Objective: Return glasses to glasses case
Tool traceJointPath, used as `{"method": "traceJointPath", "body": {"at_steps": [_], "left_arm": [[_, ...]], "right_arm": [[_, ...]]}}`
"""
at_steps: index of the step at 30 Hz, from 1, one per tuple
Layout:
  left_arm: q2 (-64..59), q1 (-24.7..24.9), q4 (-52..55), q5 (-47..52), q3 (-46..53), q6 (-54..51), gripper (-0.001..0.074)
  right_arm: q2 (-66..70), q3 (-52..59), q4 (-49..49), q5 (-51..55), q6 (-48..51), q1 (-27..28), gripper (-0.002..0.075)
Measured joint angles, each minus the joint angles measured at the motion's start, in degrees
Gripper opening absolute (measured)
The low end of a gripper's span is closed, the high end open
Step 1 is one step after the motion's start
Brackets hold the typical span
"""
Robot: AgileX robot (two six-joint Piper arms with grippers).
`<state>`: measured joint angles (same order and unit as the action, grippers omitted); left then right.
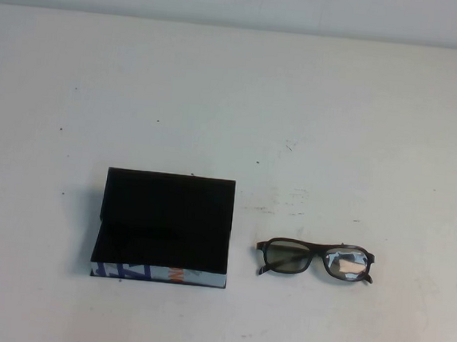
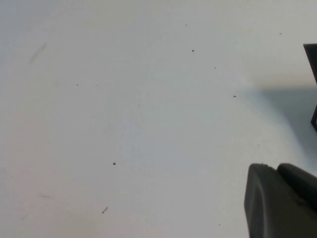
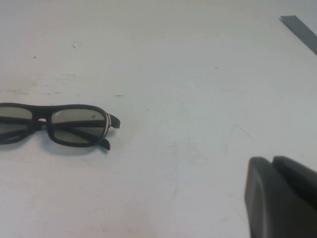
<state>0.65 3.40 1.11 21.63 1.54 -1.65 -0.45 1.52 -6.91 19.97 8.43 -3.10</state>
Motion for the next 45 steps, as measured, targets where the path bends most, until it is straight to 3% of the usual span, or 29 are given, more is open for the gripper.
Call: {"method": "traceJointPath", "body": {"at_steps": [15, 22, 29, 32, 38, 45], "left_arm": [[0.00, 0.00, 0.00, 0.00, 0.00, 0.00, -0.0001], [0.00, 0.00, 0.00, 0.00, 0.00, 0.00, -0.0001], [0.00, 0.00, 0.00, 0.00, 0.00, 0.00, -0.0001], [0.00, 0.00, 0.00, 0.00, 0.00, 0.00, -0.0001], [0.00, 0.00, 0.00, 0.00, 0.00, 0.00, -0.0001], [0.00, 0.00, 0.00, 0.00, 0.00, 0.00, -0.0001]], "right_arm": [[0.00, 0.00, -2.08, -0.52, 0.00, 0.00, -0.0013], [0.00, 0.00, -15.92, -4.51, 0.00, 0.00, -0.0013], [0.00, 0.00, -40.29, -12.36, 0.00, 0.00, -0.0013], [0.00, 0.00, -45.42, -14.18, 0.00, 0.00, -0.0013], [2.10, -3.14, -48.91, -3.90, 0.00, 0.00, -0.0013], [23.70, -19.55, -36.94, 20.41, 1.28, 0.00, -0.0013]]}}
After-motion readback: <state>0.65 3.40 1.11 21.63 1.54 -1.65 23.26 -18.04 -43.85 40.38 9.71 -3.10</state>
